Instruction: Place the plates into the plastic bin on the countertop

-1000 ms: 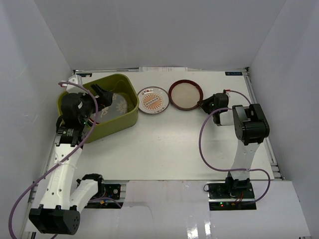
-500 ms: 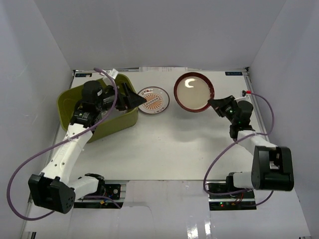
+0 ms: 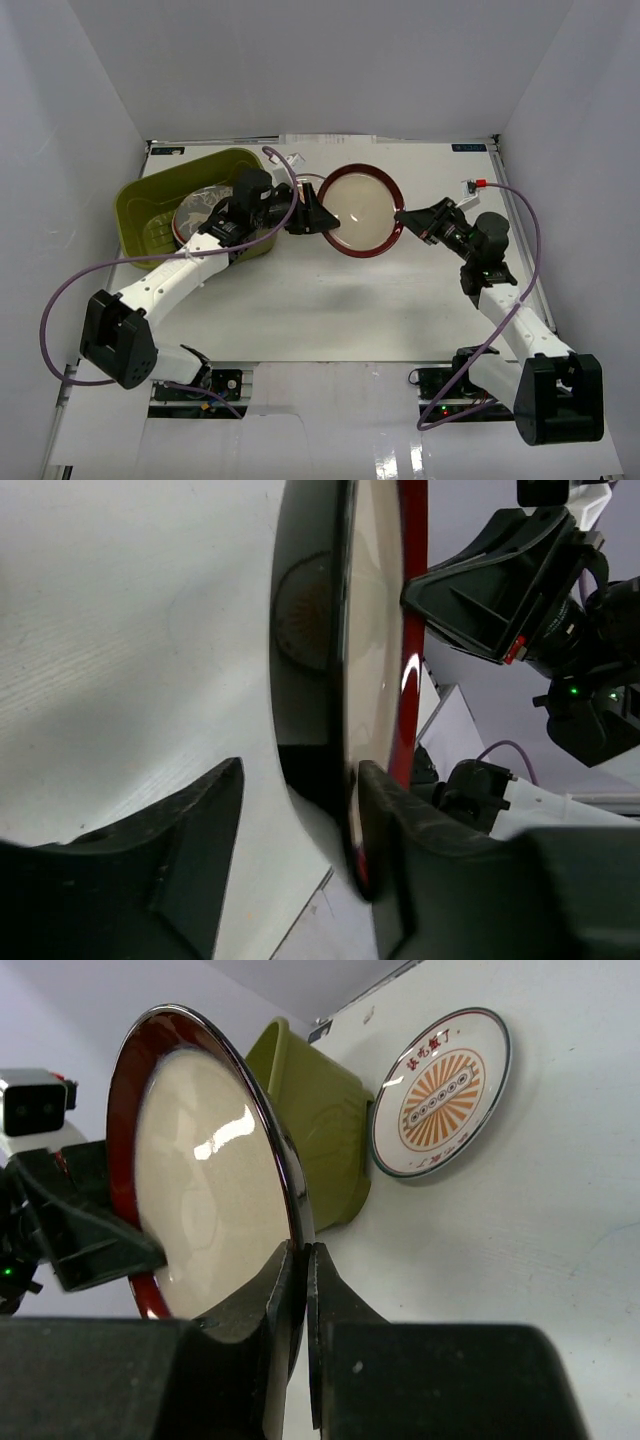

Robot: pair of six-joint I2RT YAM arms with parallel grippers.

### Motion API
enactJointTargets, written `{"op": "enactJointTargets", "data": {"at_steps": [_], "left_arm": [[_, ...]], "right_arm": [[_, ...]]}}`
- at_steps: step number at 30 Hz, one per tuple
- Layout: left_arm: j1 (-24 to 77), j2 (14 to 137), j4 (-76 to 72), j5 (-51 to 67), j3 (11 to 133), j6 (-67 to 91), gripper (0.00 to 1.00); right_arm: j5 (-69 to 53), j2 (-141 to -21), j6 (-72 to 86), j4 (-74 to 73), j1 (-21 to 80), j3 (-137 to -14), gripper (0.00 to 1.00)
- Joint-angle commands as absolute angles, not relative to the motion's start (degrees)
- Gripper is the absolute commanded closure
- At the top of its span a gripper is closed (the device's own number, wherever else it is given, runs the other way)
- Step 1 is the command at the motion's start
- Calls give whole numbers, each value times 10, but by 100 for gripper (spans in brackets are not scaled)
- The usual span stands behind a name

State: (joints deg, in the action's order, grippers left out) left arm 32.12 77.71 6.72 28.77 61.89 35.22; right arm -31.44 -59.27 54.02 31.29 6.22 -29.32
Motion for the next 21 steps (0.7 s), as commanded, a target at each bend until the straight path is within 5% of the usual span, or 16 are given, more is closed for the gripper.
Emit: {"op": "enactJointTargets", "data": {"at_steps": [1,3,7,8,9,12,15,21], "left_arm": [[327,784,31,244,632,350,45],[329,787,28,236,628,351,68],[330,778,32,206,618,345,98],[330,768,36,181,617,342,100],[329,764,41,165,617,338,100],[309,730,64,117,610,347,100],[229,672,69,122,585,369,100],[13,572,134,111,563,387,100]], "right_arm": [[-336,-558,557,360,75,-307,92],[-337,-556,554,359,79,-301,92],[-321,-550,543,344,87,-280,86],[-320,-548,541,344,86,-277,79],[-319,-548,541,342,86,-274,62],[-326,-544,524,331,87,-277,40],[-327,-536,496,301,88,-281,30],[-313,-537,473,286,91,-262,30]]}}
